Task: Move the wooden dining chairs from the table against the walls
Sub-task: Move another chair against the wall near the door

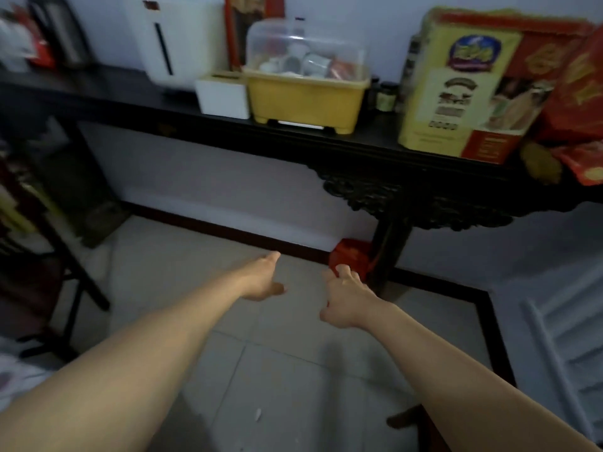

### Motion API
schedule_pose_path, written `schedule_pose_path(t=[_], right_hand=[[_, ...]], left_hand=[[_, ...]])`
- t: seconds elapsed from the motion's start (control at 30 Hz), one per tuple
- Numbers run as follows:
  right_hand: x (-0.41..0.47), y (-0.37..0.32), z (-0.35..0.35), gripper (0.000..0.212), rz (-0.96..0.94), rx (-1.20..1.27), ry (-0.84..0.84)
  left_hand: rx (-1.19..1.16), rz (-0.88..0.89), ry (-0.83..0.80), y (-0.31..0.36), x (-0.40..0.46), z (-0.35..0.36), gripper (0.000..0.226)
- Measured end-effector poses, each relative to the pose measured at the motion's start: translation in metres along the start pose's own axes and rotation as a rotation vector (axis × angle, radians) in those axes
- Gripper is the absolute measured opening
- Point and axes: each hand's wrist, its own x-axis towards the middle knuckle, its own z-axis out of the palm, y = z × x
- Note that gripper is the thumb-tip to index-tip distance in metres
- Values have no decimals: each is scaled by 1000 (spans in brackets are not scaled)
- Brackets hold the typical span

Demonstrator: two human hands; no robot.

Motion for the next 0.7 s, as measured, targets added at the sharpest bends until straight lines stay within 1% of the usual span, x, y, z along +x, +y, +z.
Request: schedule_pose_path(t=[0.13, 0.27, 0.43, 0.5, 0.7], right_hand=[[33, -60, -7, 69, -128, -63, -10], [61, -112, -12, 71, -242, -119, -20], [97, -161, -14, 75, -372, -174, -54], [118, -182, -16, 76, -439, -192, -87], [181, -232, -34, 75, -625, -225, -109]], left_hand=[[-48, -104, 95, -64, -15, -19, 84], [-79, -212, 118, -118, -27, -32, 83], [-196, -342, 97, -169, -40, -41, 84], [-242, -405, 116, -188, -40, -44, 83], [-262, -525, 167, -226, -21, -66, 82]])
